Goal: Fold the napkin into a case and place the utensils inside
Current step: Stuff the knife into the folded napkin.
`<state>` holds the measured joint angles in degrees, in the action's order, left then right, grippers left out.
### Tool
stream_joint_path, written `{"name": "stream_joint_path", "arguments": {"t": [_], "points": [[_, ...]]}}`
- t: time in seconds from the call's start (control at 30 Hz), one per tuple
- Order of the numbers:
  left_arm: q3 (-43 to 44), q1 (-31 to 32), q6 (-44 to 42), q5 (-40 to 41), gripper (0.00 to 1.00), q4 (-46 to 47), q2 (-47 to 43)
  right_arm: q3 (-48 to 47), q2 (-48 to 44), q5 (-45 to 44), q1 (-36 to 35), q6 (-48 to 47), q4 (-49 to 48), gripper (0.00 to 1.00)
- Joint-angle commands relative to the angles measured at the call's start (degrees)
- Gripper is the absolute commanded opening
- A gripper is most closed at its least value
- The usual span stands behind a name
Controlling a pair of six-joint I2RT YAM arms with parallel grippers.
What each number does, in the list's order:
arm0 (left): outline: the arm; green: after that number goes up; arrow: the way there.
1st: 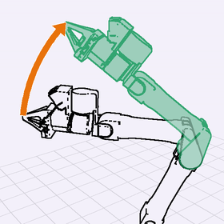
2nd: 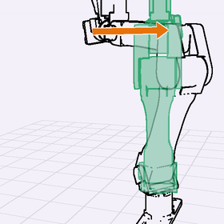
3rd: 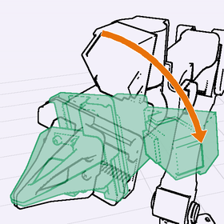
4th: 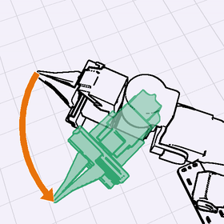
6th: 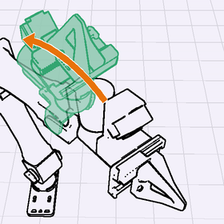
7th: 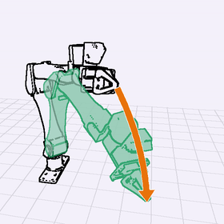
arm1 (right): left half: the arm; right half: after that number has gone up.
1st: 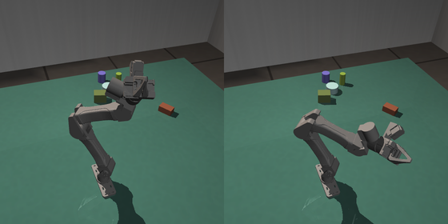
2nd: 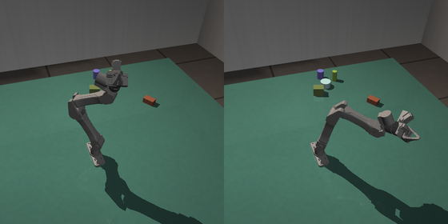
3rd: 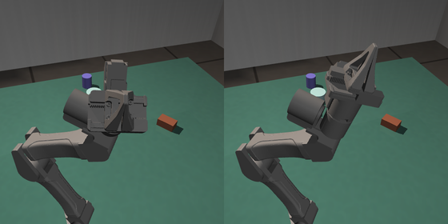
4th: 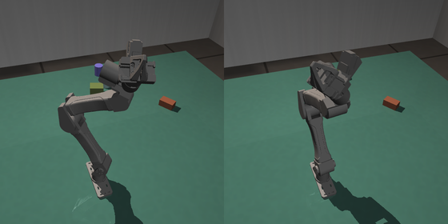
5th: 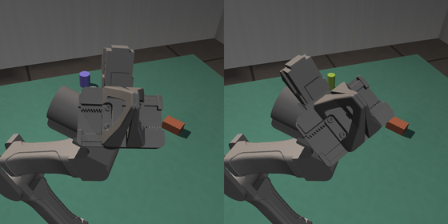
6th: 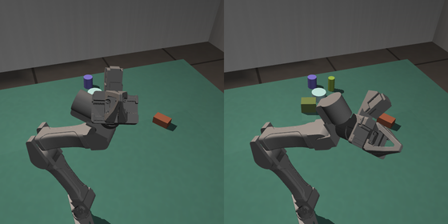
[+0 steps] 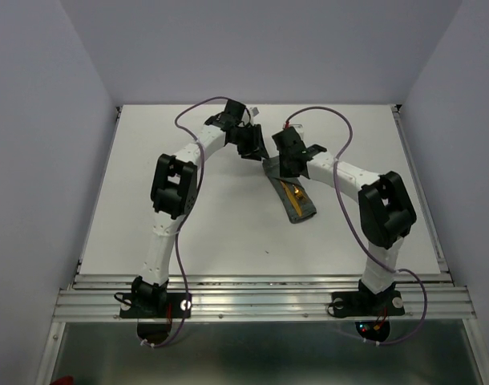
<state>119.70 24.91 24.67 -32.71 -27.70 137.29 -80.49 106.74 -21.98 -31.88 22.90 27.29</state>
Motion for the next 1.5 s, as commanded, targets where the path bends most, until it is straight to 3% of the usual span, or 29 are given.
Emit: {"name": "stream_joint_path", "arguments": {"t": [0.0,0.27,0.63,0.77,0.83,1.0,1.13,1.47], "points": [[0.01,-0.74,-1.29,-0.25,0.47,-0.86,-5.19,-4.67,4.87,0.18,0.15,1.36,-2.77,0.04],[-3.51,-2.23,-2.17,0.98,0.47,-0.95,-9.41,-7.14,11.47,4.13,0.15,0.22,-4.35,0.04],[-7.9,-2.67,-1.81,1.25,0.46,1.86,-12.75,-6.62,2.08,0.62,0.15,-1.1,-4.44,0.1],[-8.52,-2.23,-1.72,0.28,0.35,2.21,-12.14,-3.28,-0.91,-0.52,0.68,0.92,-4.35,0.14],[-9.13,-2.06,-1.81,0.19,0.31,2.57,-12.23,-1.44,-3.63,-1.57,0.68,2.24,-4.35,0.2],[-9.57,-1.53,-1.73,0.01,0.29,3.27,-12.05,5.86,-11.1,-4.65,1.2,4.96,-4.09,0.45],[-6.51,-0.3,-1.38,-0.69,0.29,3.36,-10.03,10.52,-18.56,-5.53,1.2,6.72,-3.21,0.48],[5.36,1.11,-0.41,-1.04,0.29,0.55,2.44,16.68,-25.97,-7.29,1.2,10.85,2.15,0.48]]}}
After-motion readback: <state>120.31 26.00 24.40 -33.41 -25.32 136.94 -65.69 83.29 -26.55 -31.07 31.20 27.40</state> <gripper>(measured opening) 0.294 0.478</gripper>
